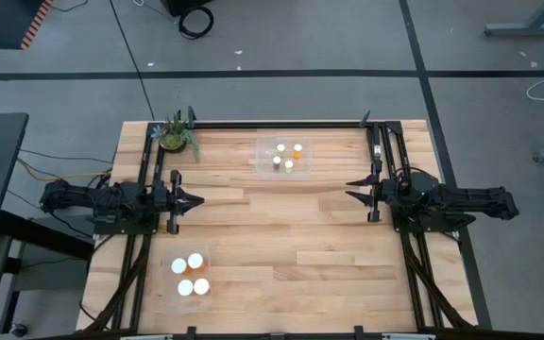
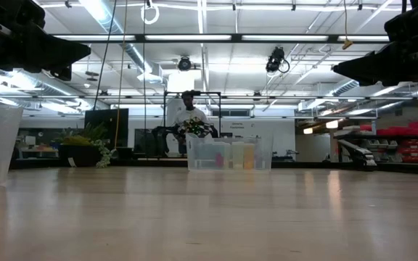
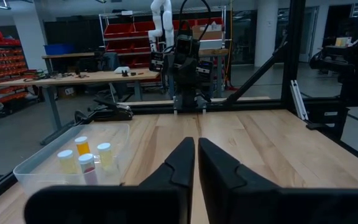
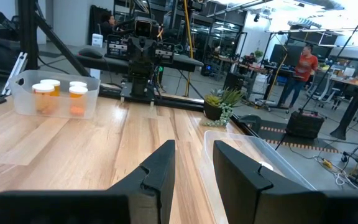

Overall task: Pick and place medicine bottles into bin by pill shape (circle, oval)
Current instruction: Return to Home Position

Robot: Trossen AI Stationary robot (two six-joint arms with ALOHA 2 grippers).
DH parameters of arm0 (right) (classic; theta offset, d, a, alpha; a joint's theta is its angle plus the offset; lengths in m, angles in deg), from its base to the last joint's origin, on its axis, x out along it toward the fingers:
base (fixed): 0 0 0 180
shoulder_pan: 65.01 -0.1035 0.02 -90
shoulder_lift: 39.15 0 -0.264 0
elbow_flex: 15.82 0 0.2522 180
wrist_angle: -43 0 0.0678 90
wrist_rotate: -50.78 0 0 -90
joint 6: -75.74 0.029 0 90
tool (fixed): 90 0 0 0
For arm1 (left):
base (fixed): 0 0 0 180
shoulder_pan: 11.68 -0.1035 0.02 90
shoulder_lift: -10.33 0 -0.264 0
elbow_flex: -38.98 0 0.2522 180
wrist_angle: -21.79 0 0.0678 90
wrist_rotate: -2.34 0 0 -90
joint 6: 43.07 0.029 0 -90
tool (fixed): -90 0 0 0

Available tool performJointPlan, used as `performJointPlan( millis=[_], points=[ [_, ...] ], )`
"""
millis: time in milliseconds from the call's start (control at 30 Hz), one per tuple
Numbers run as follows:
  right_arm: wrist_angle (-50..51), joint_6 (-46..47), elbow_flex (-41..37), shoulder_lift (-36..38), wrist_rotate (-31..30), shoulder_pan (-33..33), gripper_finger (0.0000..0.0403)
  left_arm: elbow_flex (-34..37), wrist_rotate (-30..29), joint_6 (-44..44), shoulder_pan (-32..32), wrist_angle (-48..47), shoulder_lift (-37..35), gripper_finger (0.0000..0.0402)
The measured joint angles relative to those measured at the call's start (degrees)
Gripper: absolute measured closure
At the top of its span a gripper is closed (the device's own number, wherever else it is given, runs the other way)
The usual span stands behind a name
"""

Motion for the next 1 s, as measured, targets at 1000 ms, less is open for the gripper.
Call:
performJointPlan(
  millis=[1000],
  points=[
    [0.0, 0.0, 0.04, 0.0, 0.0, -0.02, 0.0287, -0.02, 0.0, -0.01, -0.01, 0.0, 0.0, 0.0369]
  ],
)
